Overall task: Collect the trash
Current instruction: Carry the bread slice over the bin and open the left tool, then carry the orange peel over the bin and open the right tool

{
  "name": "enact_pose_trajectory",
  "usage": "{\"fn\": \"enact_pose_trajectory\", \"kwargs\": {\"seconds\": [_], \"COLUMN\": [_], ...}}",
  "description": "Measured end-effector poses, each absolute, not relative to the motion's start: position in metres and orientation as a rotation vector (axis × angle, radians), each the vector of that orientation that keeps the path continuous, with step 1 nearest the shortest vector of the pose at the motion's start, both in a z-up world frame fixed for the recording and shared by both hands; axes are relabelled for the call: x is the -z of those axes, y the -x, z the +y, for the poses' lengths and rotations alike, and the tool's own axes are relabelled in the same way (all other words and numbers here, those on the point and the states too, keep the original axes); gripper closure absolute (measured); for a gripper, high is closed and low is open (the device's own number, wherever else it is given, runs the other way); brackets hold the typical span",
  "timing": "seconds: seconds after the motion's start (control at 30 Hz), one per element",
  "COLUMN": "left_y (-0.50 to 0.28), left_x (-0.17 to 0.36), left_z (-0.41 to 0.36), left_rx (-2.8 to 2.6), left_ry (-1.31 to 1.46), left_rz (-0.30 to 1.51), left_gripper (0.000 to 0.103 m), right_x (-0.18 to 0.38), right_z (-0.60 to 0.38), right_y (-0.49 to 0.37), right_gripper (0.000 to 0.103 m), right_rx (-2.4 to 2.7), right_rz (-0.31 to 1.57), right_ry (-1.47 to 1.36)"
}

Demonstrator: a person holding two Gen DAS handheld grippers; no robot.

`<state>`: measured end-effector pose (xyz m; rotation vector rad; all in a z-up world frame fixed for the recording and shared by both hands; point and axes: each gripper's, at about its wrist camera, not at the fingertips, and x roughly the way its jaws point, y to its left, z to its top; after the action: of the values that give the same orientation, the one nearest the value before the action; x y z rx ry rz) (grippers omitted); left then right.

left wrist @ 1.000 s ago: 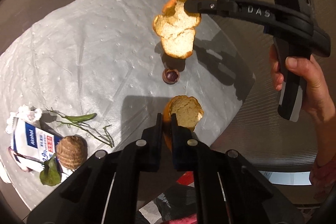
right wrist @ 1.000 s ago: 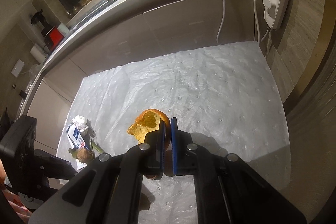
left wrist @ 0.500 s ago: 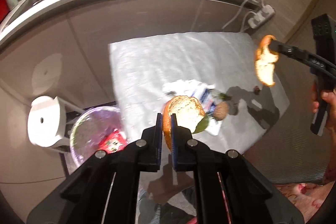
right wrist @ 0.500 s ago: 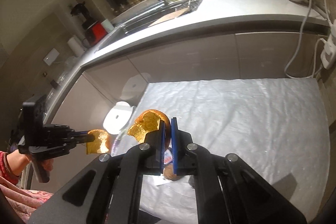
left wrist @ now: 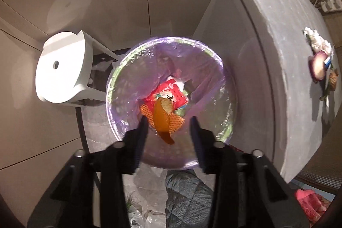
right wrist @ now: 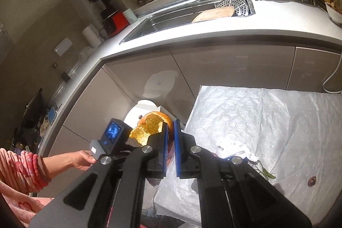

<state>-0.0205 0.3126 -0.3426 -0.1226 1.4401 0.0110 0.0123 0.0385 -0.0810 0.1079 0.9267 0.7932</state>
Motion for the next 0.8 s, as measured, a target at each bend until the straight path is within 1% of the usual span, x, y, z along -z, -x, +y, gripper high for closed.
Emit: {"fn": "enact_pose_trajectory", "kwargs": {"seconds": [0.03, 0.17, 0.27, 0.33, 0.4, 0.47, 0.5, 0.6, 0.67, 0.7, 0.73, 0.77, 0.8], "left_y": [0.021, 0.022, 0.031, 0.042, 0.056, 0.072, 0.08, 0.098, 0.106, 0.109, 0.111, 0.113, 0.114], "left_x": [0.343, 0.333, 0.3, 0.268, 0.234, 0.205, 0.193, 0.171, 0.165, 0.162, 0.161, 0.16, 0.16], "left_z": [0.314, 0.319, 0.328, 0.336, 0.344, 0.35, 0.353, 0.36, 0.364, 0.366, 0.367, 0.368, 0.367], "left_rx": [-0.012, 0.048, 0.085, 0.084, 0.055, 0.018, 0.0, -0.043, -0.071, -0.081, -0.09, -0.097, -0.101], "left_ry": [0.109, 0.13, 0.158, 0.168, 0.158, 0.134, 0.125, 0.102, 0.103, 0.107, 0.11, 0.115, 0.118], "left_rz": [1.422, 1.395, 1.336, 1.274, 1.198, 1.125, 1.103, 1.065, 1.055, 1.056, 1.058, 1.062, 1.067], "left_gripper": [0.043, 0.043, 0.042, 0.031, 0.023, 0.019, 0.015, 0.014, 0.014, 0.014, 0.014, 0.014, 0.014], "right_x": [0.081, 0.087, 0.101, 0.116, 0.134, 0.154, 0.164, 0.192, 0.209, 0.216, 0.223, 0.228, 0.231], "right_z": [0.045, 0.075, 0.102, 0.119, 0.138, 0.157, 0.167, 0.193, 0.207, 0.214, 0.219, 0.224, 0.226], "right_y": [-0.011, -0.002, 0.0, 0.002, 0.003, 0.002, 0.002, 0.003, 0.005, 0.005, 0.005, 0.006, 0.007], "right_gripper": [0.097, 0.097, 0.097, 0.097, 0.097, 0.096, 0.096, 0.095, 0.092, 0.089, 0.067, 0.042, 0.039], "right_rx": [-0.791, -0.794, -0.822, -0.843, -0.857, -0.876, -0.885, -0.908, -0.921, -0.921, -0.924, -0.92, -0.913], "right_rz": [0.93, 0.944, 0.975, 1.0, 1.026, 1.055, 1.07, 1.109, 1.127, 1.139, 1.154, 1.156, 1.144], "right_ry": [-0.103, -0.064, -0.046, -0.027, 0.002, 0.028, 0.043, 0.104, 0.135, 0.149, 0.16, 0.176, 0.194]}}
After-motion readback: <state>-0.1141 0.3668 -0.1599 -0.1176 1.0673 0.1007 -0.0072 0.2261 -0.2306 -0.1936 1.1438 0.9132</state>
